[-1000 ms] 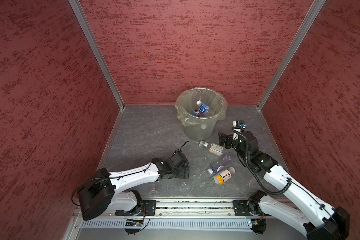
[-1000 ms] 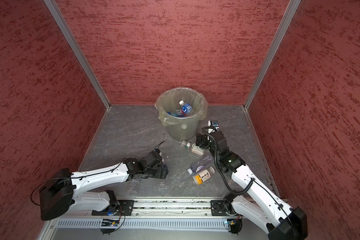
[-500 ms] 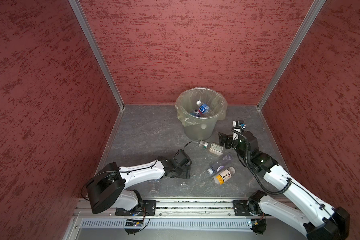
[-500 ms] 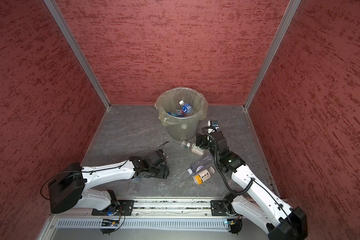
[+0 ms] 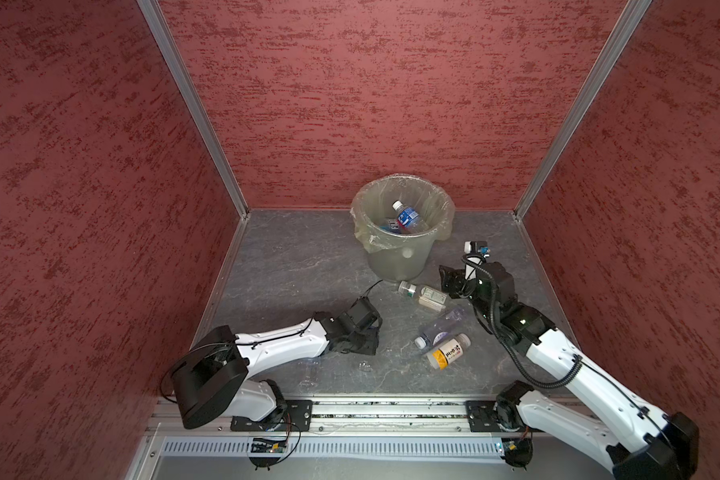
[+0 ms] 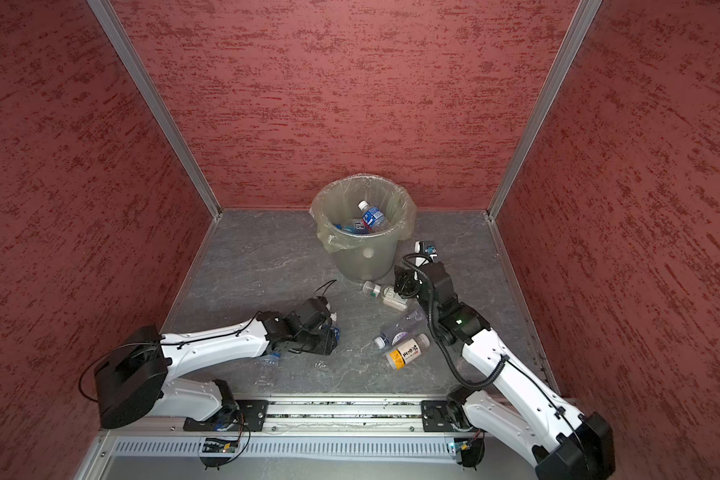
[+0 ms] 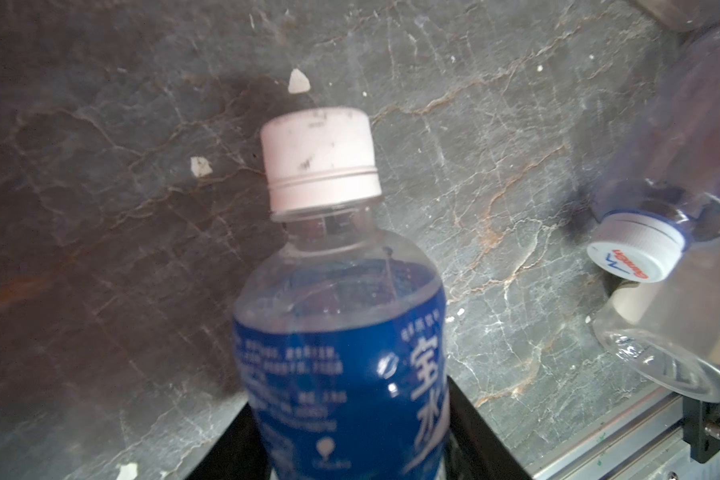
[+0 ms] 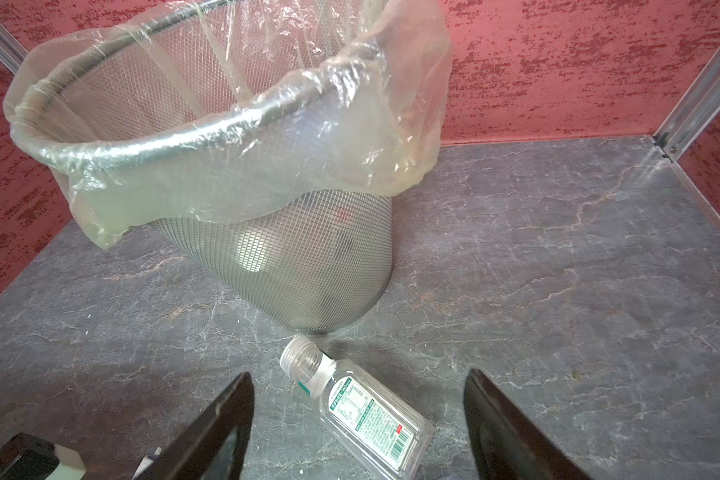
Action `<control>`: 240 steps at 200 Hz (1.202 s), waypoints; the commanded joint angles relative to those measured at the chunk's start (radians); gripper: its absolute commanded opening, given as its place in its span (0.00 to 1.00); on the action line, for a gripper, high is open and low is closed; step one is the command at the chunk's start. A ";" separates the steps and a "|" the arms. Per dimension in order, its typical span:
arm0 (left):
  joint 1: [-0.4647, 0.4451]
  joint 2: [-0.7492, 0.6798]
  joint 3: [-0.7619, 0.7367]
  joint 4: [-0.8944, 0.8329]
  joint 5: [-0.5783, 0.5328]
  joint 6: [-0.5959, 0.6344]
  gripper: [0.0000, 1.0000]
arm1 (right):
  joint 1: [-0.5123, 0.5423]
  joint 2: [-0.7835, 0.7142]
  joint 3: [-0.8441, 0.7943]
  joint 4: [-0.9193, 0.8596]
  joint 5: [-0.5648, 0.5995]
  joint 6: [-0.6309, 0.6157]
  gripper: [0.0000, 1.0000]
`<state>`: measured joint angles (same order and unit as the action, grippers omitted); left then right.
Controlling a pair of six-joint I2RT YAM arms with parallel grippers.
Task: Throw the plastic bottles in the bin
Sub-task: 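Close the left gripper on the blue-labelled mineral-water bottle, then lift the mineral-water bottle with the left gripper and carry it over the bin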
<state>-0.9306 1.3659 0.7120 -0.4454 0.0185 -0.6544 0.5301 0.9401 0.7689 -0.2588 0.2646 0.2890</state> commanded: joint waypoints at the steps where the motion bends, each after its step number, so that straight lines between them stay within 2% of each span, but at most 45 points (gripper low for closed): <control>1: 0.006 -0.074 -0.019 0.032 -0.017 0.012 0.54 | -0.001 -0.007 -0.008 0.015 -0.011 0.014 0.79; 145: 0.011 -0.546 -0.133 0.047 -0.098 0.114 0.53 | 0.001 -0.002 -0.017 0.008 -0.020 0.035 0.78; 240: -0.005 -0.957 -0.195 0.061 -0.172 0.180 0.55 | 0.001 0.009 -0.016 0.000 -0.025 0.047 0.79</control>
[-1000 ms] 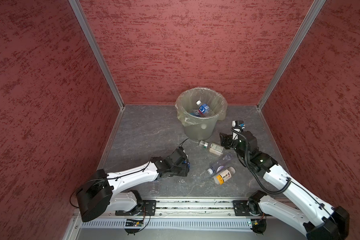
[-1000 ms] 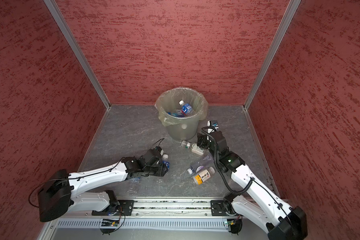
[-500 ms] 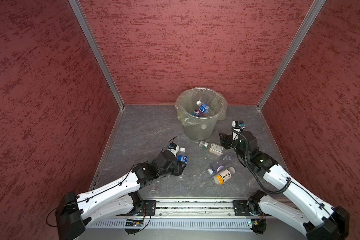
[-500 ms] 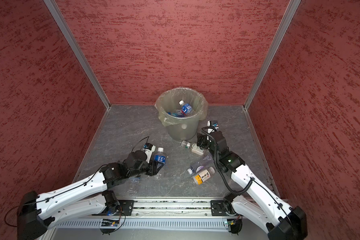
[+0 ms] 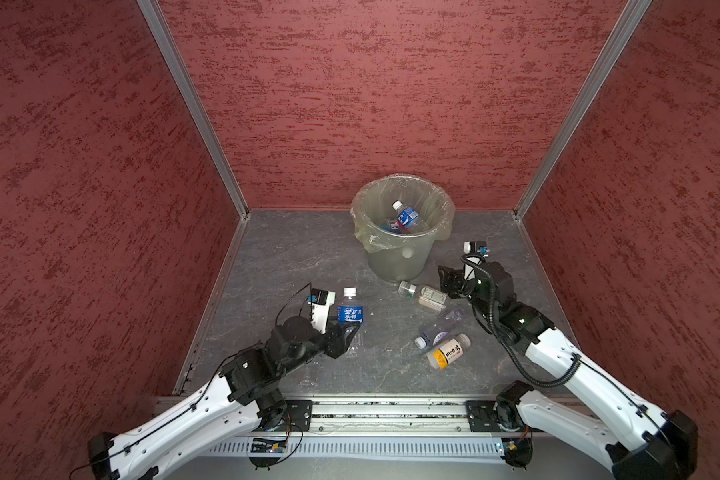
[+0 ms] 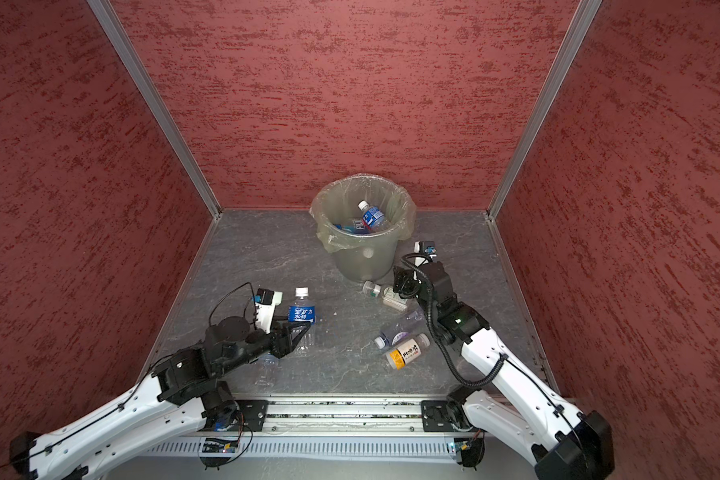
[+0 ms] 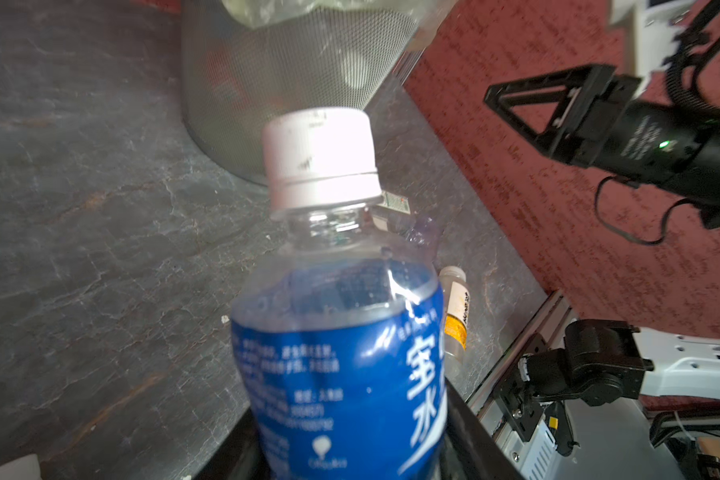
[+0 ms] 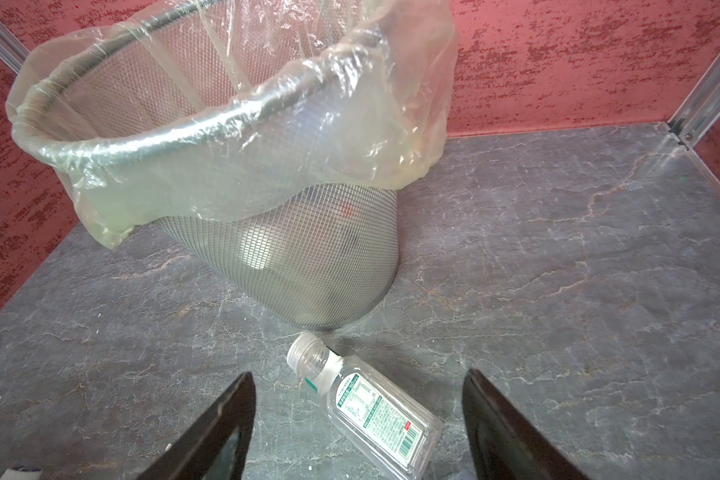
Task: Throw the plastic bottles in the bin
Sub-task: 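Lift the mineral-water bottle with the left gripper and carry it over the bin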
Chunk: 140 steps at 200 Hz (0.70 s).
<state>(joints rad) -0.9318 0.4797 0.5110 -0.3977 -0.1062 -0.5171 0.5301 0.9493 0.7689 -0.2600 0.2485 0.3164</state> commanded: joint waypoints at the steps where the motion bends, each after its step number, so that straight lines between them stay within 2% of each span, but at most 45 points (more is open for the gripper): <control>1: -0.004 -0.074 0.007 0.012 -0.050 0.044 0.55 | 0.001 0.000 -0.016 0.001 -0.009 0.020 0.78; 38: -0.004 -0.091 0.083 0.006 -0.080 0.093 0.57 | 0.001 0.002 -0.018 -0.004 -0.007 0.018 0.79; 73: -0.001 0.029 0.210 0.070 -0.079 0.202 0.57 | 0.001 -0.007 -0.016 -0.007 -0.002 0.017 0.79; 106: 0.043 0.256 0.388 0.155 -0.034 0.308 0.59 | 0.001 -0.018 -0.014 -0.006 0.006 0.007 0.80; 140: 0.243 0.617 0.691 0.259 0.207 0.306 0.59 | 0.001 -0.030 -0.013 -0.001 0.007 0.000 0.80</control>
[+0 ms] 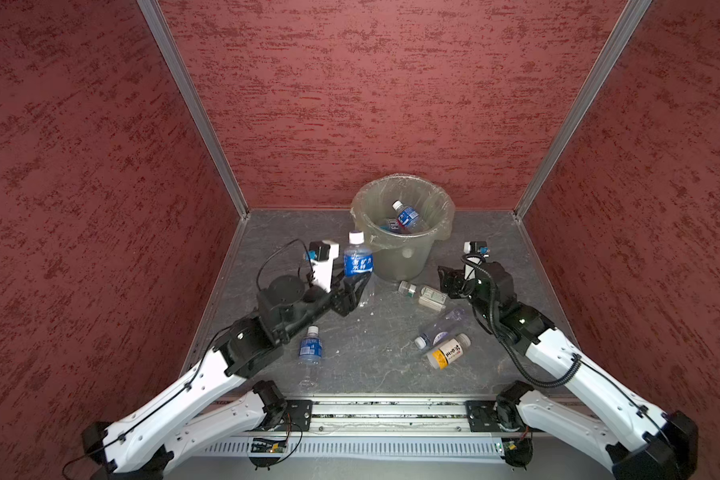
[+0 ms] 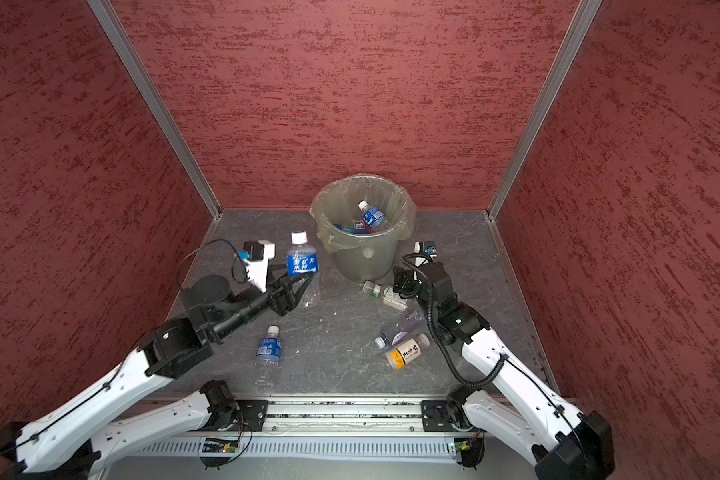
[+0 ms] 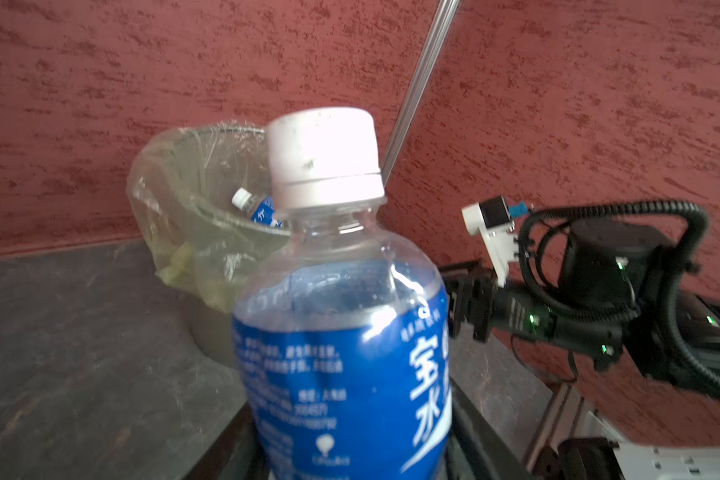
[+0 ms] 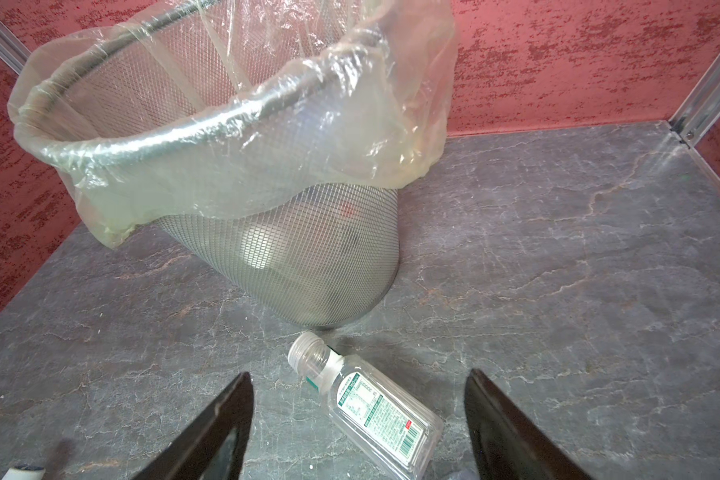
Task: Throw the plastic bottles in the bin
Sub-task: 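Lift the mineral-water bottle with the left gripper and carry it over the bin, then open the left gripper to drop the mineral-water bottle into the bin, then withdraw the left gripper while the right gripper moves toward the small clear bottle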
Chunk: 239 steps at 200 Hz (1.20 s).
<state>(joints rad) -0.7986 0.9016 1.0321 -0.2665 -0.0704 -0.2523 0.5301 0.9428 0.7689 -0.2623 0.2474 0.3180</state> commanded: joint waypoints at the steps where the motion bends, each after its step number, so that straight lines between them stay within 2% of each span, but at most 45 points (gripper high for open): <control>1: 0.116 0.208 0.181 0.129 0.181 0.041 0.59 | 0.001 -0.024 -0.013 0.002 0.009 -0.002 0.80; 15: 0.185 0.408 0.385 0.144 0.286 0.025 0.62 | 0.000 -0.027 -0.014 0.003 0.007 -0.005 0.80; 26: 0.217 0.581 0.584 0.109 0.363 0.017 0.82 | 0.001 -0.029 -0.014 0.004 0.007 -0.006 0.81; 35: 0.234 0.720 0.774 0.015 0.363 0.010 0.99 | 0.000 -0.030 -0.014 0.003 0.006 -0.007 0.81; 53: 0.257 0.922 1.075 -0.170 0.264 0.013 0.99 | 0.002 -0.044 -0.013 -0.005 0.004 -0.003 0.82; 70: 0.284 0.975 1.161 -0.188 0.260 -0.014 0.99 | 0.001 -0.068 -0.018 -0.012 0.002 0.001 0.82; 118: 0.286 0.825 0.991 -0.108 0.264 -0.007 0.99 | 0.002 -0.072 -0.030 -0.013 -0.008 0.010 0.83; 152: 0.288 0.668 0.792 -0.068 0.255 0.001 0.99 | 0.002 -0.044 -0.022 -0.019 -0.011 0.012 0.84; 184: 0.293 0.522 0.613 -0.054 0.227 0.017 0.99 | 0.003 -0.005 -0.015 -0.033 -0.011 0.016 0.89; 239: 0.320 0.280 0.260 0.005 0.184 -0.035 0.99 | 0.002 0.082 0.004 -0.071 -0.025 0.028 0.99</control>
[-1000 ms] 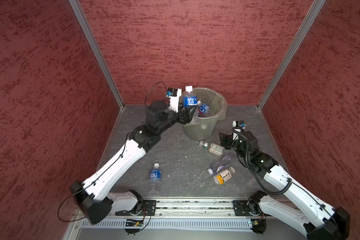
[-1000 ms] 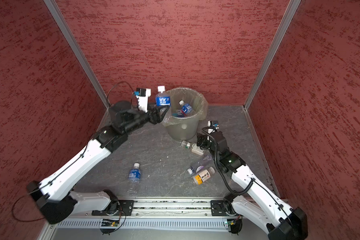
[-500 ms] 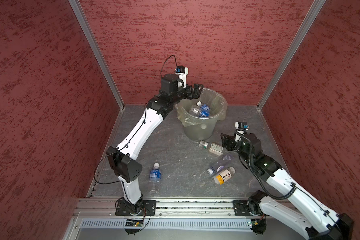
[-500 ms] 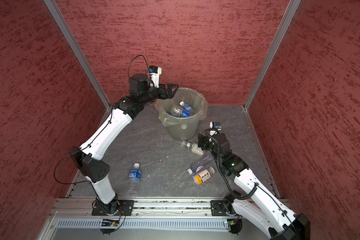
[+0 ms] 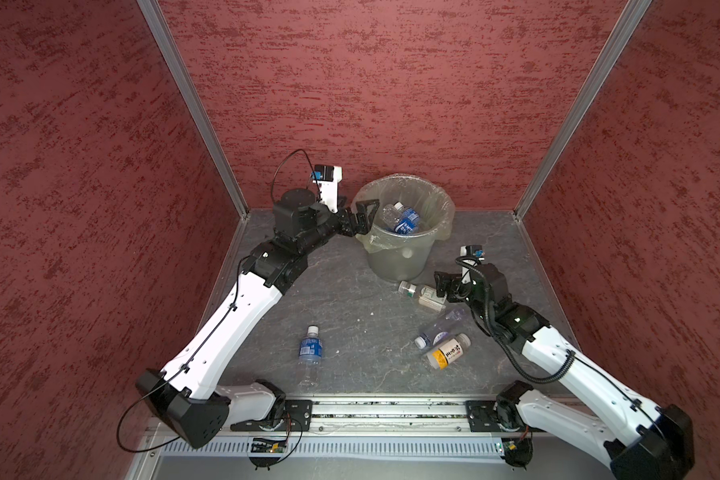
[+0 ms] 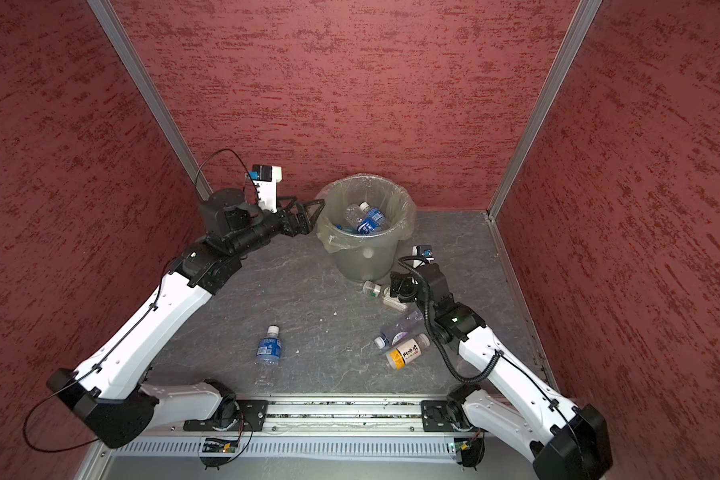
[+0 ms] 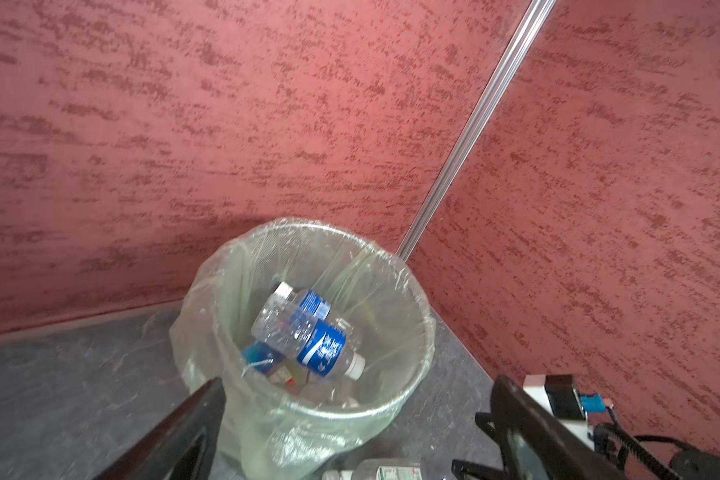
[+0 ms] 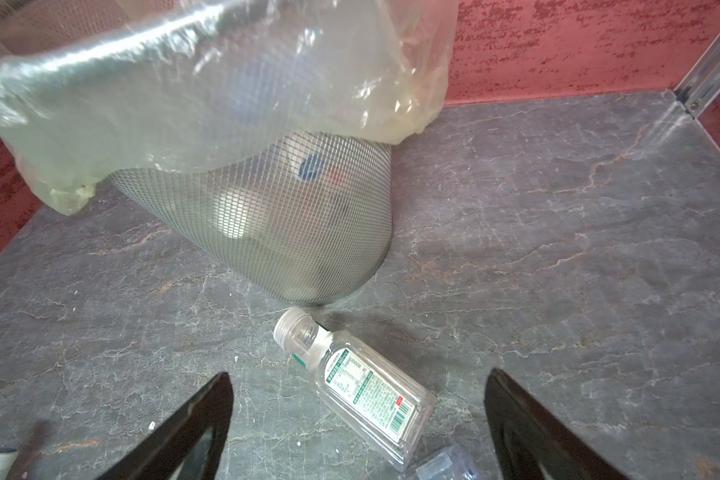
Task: Throw the plastic bottles in the bin
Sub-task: 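Withdraw the left gripper while the right gripper moves toward the small clear bottle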
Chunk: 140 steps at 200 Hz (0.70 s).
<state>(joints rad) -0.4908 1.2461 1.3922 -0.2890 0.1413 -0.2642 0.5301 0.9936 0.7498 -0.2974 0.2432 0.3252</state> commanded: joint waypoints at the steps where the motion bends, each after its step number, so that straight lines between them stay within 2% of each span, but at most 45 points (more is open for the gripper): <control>1: 0.012 -0.068 -0.105 0.026 -0.028 -0.024 0.99 | 0.002 0.031 0.023 -0.036 -0.022 0.021 0.99; 53: 0.019 -0.204 -0.306 0.000 -0.035 -0.052 0.99 | 0.002 0.087 0.025 -0.048 -0.033 0.032 0.99; 140: 0.020 -0.337 -0.580 -0.008 -0.024 -0.106 0.99 | 0.007 0.174 0.022 -0.071 -0.026 0.027 0.99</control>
<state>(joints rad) -0.4767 0.9268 0.8734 -0.3058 0.1062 -0.3374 0.5316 1.1366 0.7498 -0.3443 0.2226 0.3435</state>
